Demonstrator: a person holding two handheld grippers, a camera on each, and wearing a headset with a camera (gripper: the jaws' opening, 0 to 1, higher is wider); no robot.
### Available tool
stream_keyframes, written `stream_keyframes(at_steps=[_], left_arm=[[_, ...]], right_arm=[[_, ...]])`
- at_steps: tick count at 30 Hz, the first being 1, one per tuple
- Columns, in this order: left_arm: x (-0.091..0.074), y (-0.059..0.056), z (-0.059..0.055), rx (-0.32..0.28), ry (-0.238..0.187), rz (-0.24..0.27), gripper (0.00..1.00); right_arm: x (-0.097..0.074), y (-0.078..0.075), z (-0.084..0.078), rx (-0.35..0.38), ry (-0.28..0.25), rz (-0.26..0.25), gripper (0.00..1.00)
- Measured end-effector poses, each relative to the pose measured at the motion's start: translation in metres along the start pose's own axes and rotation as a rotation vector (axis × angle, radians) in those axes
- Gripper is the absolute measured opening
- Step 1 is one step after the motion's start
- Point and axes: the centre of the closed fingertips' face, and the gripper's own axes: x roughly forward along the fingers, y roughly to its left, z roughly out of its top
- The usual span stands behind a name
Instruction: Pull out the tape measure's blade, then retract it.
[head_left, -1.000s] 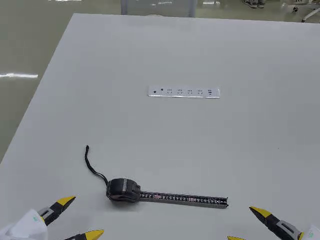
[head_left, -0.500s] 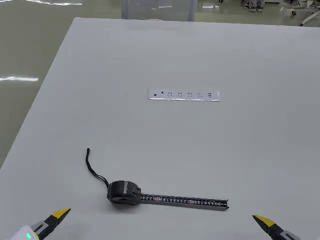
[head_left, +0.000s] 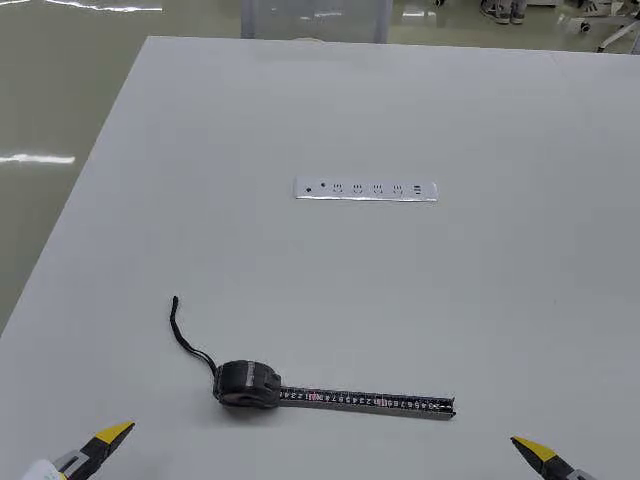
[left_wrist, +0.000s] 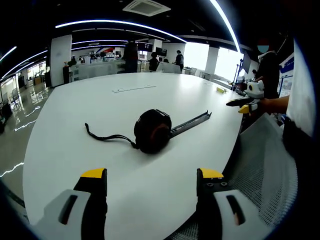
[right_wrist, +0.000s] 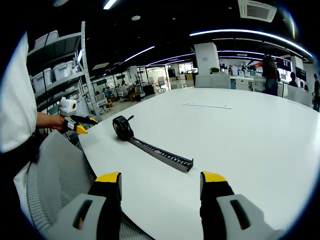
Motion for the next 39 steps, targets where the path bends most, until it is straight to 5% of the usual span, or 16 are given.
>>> stream_keyframes(at_steps=[14,39], left_arm=[[0.002,-0.001,-0.005,0.004,0.016,-0.007,0.71],[0.018,0.000,0.009,0.005,0.009,-0.001,0.70]], right_arm=[[0.002,0.001,0.002,0.004,-0.005,0.008,0.63],[0.014,-0.006,0.007,-0.013,-0.008,0.023,0.62]])
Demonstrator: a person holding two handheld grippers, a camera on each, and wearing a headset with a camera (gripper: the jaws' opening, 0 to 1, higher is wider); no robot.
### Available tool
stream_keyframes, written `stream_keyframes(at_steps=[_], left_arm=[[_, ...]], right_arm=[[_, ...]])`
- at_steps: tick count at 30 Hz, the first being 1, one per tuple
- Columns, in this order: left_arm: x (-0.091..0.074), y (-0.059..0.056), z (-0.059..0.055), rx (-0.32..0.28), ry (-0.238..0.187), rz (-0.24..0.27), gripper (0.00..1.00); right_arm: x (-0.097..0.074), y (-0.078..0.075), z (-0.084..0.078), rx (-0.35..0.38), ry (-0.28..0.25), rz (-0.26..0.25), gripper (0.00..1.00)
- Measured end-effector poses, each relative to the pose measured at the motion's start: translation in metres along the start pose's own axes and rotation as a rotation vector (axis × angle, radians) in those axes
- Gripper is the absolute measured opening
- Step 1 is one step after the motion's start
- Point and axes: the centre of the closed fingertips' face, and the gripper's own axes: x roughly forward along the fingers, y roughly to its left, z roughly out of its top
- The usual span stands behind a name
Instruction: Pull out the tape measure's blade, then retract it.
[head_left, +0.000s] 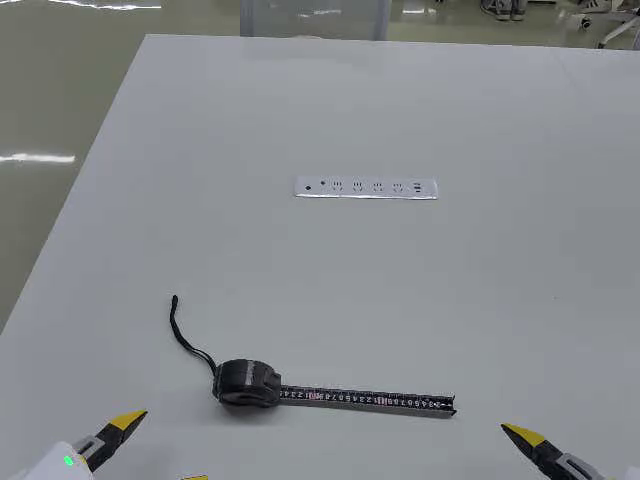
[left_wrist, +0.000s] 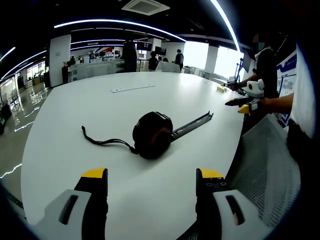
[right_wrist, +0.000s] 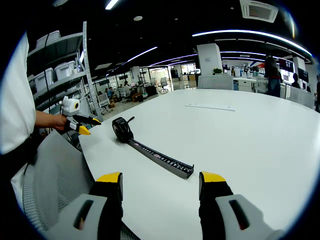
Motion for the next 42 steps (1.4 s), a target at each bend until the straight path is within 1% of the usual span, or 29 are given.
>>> stream_keyframes(at_steps=[4,8,10,14,16,18,23,27,35,42], left_arm=[[0.004,0.000,0.003,0.010,-0.003,0.009,0.70],[0.006,0.000,0.004,0.007,-0.007,0.022,0.70],[0.008,-0.001,0.005,-0.006,-0.015,0.027,0.70],[0.012,0.000,0.008,-0.031,-0.021,0.051,0.70],[0.014,-0.001,0.009,-0.034,-0.022,0.050,0.70],[0.017,-0.003,0.008,-0.030,-0.014,0.053,0.70],[0.022,-0.005,0.014,-0.049,-0.025,0.064,0.71],[0.027,-0.005,0.018,-0.060,-0.030,0.079,0.71],[0.034,-0.001,0.024,-0.087,-0.039,0.113,0.73],[0.044,-0.008,0.026,-0.093,-0.026,0.111,0.76]], right_arm=[[0.004,-0.001,0.001,-0.008,0.002,0.006,0.62],[0.006,-0.002,0.001,-0.013,0.003,0.009,0.61],[0.007,-0.003,0.001,-0.014,0.002,0.010,0.61],[0.009,-0.004,0.002,-0.018,0.005,0.013,0.61],[0.010,-0.004,0.002,-0.018,0.004,0.015,0.61],[0.010,-0.005,0.003,-0.018,0.002,0.015,0.61],[0.012,-0.005,0.003,-0.016,0.001,0.016,0.61],[0.014,-0.006,0.003,-0.015,0.000,0.018,0.61],[0.015,-0.008,0.004,-0.013,-0.004,0.017,0.61],[0.018,-0.009,0.006,-0.009,-0.008,0.021,0.61]])
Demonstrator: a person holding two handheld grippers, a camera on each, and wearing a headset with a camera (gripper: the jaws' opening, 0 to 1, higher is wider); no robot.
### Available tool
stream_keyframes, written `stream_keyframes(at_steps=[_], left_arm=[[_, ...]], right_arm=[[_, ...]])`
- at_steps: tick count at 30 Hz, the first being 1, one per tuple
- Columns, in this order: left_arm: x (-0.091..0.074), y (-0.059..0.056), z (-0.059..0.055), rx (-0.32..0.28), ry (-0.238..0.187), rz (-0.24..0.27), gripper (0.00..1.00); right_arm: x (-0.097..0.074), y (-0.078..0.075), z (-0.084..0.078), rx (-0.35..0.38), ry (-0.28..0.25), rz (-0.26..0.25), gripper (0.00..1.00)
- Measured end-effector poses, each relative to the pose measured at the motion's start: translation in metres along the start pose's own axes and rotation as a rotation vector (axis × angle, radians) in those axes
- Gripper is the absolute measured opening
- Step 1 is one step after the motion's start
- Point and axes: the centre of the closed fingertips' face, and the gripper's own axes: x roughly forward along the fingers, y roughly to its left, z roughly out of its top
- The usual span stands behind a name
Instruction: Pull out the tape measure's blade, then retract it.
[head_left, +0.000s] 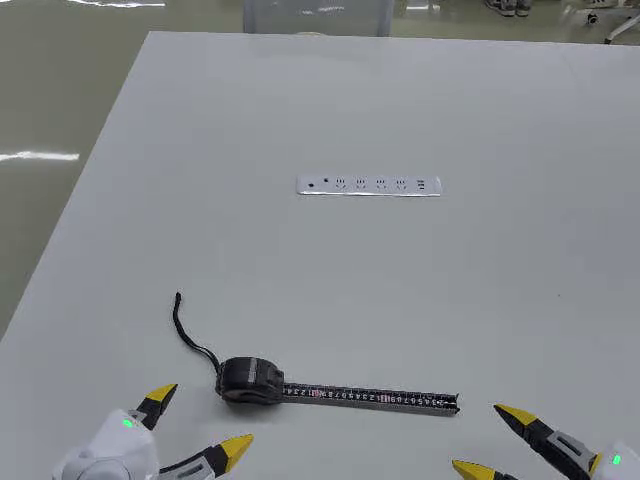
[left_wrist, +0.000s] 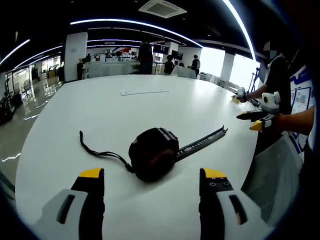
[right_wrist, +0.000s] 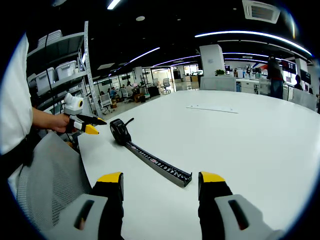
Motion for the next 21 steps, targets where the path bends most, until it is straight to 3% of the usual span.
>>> stream_keyframes(at_steps=[21], left_arm=[[0.019,-0.001,0.004,-0.082,0.019,0.056,0.79]], right_arm=[[0.008,-0.006,-0.005,-0.022,0.021,0.044,0.60]])
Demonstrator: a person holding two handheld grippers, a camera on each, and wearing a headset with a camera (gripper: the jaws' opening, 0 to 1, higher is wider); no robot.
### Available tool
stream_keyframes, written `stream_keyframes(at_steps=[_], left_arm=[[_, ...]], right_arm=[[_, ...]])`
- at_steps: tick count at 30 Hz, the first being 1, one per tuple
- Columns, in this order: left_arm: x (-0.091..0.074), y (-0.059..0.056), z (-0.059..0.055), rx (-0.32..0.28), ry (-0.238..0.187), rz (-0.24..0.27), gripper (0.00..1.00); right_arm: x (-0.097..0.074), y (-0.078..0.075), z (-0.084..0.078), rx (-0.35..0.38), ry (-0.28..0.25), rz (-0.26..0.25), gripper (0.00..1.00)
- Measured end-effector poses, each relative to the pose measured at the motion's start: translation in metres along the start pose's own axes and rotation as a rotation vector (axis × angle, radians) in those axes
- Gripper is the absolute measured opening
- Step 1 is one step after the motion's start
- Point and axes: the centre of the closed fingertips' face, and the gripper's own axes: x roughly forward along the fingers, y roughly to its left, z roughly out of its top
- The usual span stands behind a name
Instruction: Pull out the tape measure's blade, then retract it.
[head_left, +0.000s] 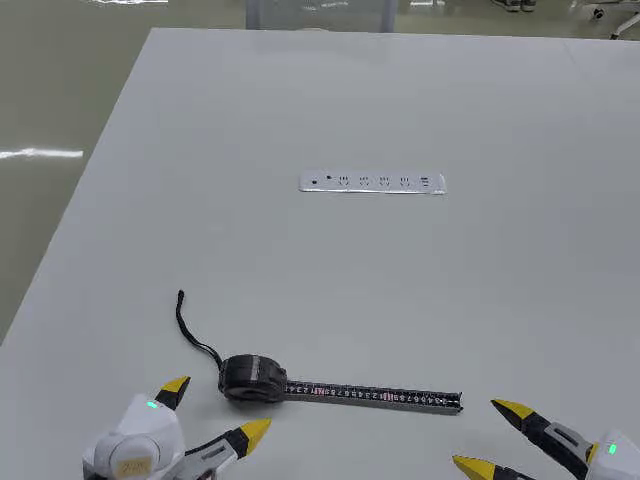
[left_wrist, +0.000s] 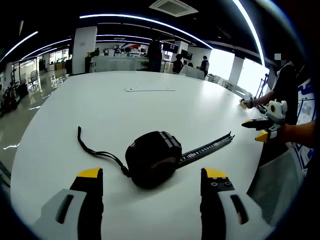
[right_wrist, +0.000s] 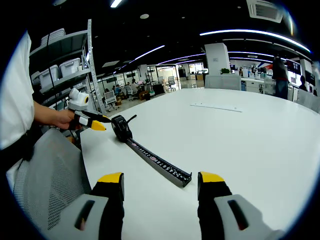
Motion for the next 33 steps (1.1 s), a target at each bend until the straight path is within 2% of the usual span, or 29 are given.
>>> stream_keyframes(at_steps=[4,15,18,22,24,31,33], left_arm=[[0.004,-0.004,0.002,-0.015,0.001,0.008,0.79],[0.013,-0.007,-0.003,-0.084,0.017,0.027,0.79],[0.016,-0.009,-0.002,-0.087,0.013,0.043,0.79],[0.022,-0.013,-0.002,-0.112,0.024,0.034,0.78],[0.023,-0.012,-0.002,-0.105,0.024,0.048,0.78],[0.027,-0.004,0.002,-0.156,0.015,0.099,0.78],[0.026,-0.002,0.004,-0.130,0.015,0.124,0.76]], right_arm=[[0.001,-0.001,0.001,-0.003,-0.002,0.003,0.59],[0.006,-0.003,-0.008,0.002,0.013,0.013,0.58],[0.007,-0.002,-0.007,0.005,0.014,0.018,0.58],[0.008,-0.006,-0.002,0.017,-0.001,0.018,0.58],[0.010,-0.007,-0.002,0.011,0.001,0.021,0.58],[0.013,-0.009,-0.002,0.002,0.007,0.035,0.57],[0.014,-0.010,-0.003,0.001,0.011,0.037,0.56]])
